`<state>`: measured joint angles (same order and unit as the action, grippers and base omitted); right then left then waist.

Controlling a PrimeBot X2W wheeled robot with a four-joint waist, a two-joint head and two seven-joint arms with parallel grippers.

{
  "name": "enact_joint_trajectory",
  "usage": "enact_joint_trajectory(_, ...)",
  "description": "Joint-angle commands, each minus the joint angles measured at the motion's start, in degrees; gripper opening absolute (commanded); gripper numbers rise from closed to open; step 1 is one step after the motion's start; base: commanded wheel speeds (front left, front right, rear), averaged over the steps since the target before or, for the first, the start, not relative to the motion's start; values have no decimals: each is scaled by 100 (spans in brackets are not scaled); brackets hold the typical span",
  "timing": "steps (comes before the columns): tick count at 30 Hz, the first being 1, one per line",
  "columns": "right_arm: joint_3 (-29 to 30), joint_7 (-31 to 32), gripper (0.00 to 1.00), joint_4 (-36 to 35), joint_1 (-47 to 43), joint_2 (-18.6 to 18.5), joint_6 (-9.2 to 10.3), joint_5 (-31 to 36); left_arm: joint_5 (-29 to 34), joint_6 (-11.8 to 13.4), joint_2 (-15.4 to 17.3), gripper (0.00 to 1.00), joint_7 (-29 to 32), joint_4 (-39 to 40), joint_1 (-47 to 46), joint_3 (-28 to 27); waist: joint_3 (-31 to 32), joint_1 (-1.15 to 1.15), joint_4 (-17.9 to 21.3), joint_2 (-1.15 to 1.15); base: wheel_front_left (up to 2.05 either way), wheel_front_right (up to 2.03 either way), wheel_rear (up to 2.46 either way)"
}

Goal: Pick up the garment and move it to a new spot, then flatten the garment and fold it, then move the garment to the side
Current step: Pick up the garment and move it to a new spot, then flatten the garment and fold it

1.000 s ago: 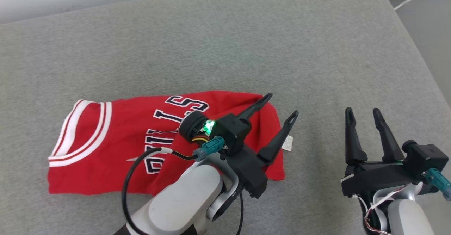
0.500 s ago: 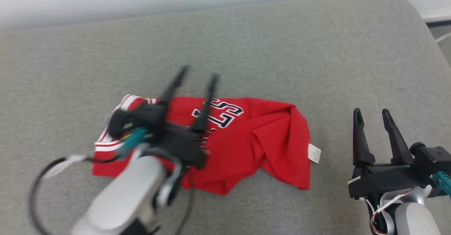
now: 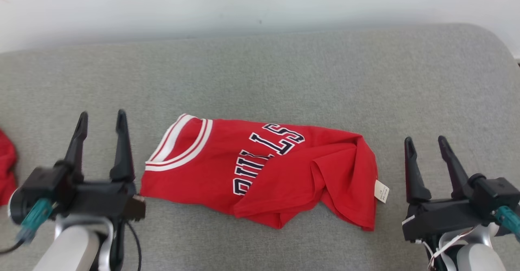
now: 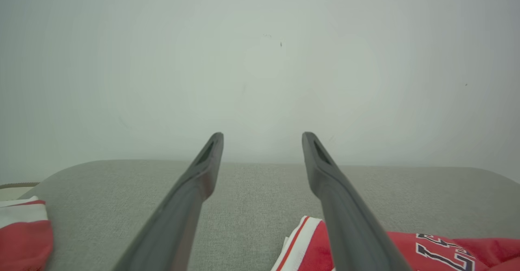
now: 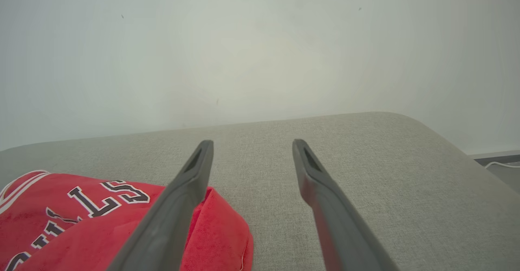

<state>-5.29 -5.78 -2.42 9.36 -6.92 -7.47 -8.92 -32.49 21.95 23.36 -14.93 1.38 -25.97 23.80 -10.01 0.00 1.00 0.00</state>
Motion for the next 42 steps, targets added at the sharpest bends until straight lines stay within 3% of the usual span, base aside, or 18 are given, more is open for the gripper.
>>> enact_joint_trajectory(1, -30, 1, 100, -14, -91, -30, -4, 41, 51, -45, 15, 100, -20, 86, 188, -74, 100, 0, -88, 0, 0, 0, 0)
enact_joint_trajectory(6, -111, -14, 100, 19, -211, -88, -4, 79, 321, -342, -1, 100, -22, 402, 807, -521, 254, 0, -155, 0, 0, 0, 0)
enact_joint_trajectory(15, -286, -48, 100, 58, -525, -93, -4, 184, 809, -872, -141, 100, -23, 188, 1502, -620, 583, 0, -179, 0, 0, 0, 0)
enact_joint_trajectory(37, -335, 108, 100, -85, -860, -5, -4, 276, 1064, -1193, -572, 100, -23, -365, 1747, -1042, 860, 0, -196, 0, 0, 0, 0)
enact_joint_trajectory(42, -615, 224, 100, -77, -774, -111, -4, 230, 1102, -1225, -609, 100, -24, -406, 1669, -1069, 799, 0, -267, 0, 0, 0, 0)
